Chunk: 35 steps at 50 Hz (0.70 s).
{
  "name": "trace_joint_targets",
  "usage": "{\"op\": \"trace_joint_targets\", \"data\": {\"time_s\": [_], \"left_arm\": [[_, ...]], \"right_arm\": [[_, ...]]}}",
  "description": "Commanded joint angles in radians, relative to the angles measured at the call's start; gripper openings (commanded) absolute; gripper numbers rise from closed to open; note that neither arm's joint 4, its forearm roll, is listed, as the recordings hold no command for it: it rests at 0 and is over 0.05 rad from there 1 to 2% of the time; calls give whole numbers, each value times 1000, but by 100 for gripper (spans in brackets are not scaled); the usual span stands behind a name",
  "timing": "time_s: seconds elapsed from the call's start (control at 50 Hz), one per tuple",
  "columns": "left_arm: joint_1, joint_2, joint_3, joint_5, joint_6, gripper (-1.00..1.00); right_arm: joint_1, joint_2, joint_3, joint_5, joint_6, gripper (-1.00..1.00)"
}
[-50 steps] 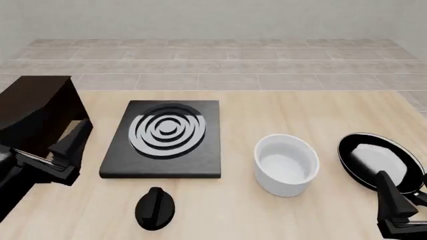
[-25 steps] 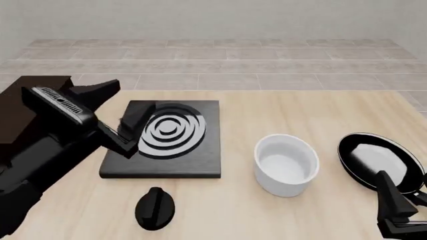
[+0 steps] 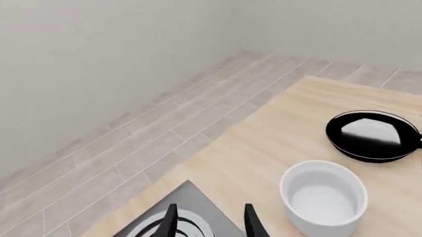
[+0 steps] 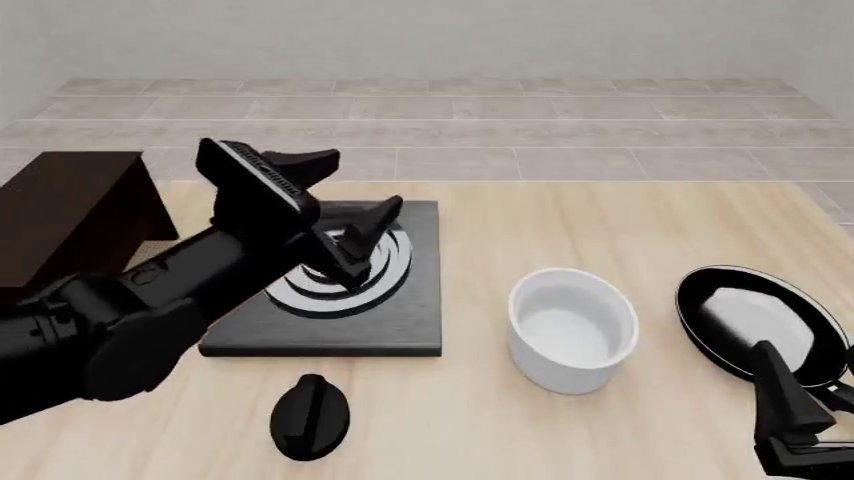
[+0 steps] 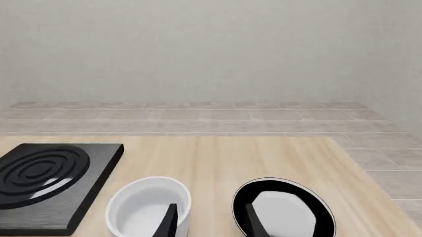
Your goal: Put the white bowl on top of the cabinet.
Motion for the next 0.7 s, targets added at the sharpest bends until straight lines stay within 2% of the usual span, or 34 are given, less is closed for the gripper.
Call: {"op": "trace_joint_targets", "data": {"time_s": [0.02, 0.16, 0.18, 0.32, 0.38, 0.4, 0.44, 0.56, 0.58, 0.62, 0.64, 0.66, 0.7], "left_arm": [[-45, 171, -134, 8, 11, 100], [-50, 258, -215, 28, 11, 100], [-45, 314, -283, 65, -17, 100], [-50, 351, -337, 78, 0, 100], [-53, 385, -387, 108, -5, 100], [-58, 400, -413, 135, -33, 100], [-60, 415, -428, 141, -21, 100], [-73, 460, -495, 204, -66, 100], [-74, 464, -500, 200, -55, 100], [-73, 501, -552, 255, -99, 100], [-76, 502, -553, 252, -87, 100], [-74, 528, -594, 298, -139, 100], [-75, 530, -610, 304, -130, 100]], "right_arm": [[0, 1, 0, 0, 0, 100], [0, 1, 0, 0, 0, 100], [0, 1, 0, -1, 0, 100], [0, 1, 0, -1, 0, 100], [0, 1, 0, -1, 0, 100], [0, 1, 0, -1, 0, 100], [0, 1, 0, -1, 0, 100], [0, 0, 0, 0, 0, 100], [0, 0, 0, 0, 0, 100], [0, 1, 0, 0, 0, 100], [0, 0, 0, 0, 0, 100], [0, 0, 0, 0, 0, 100], [0, 1, 0, -1, 0, 100]]}}
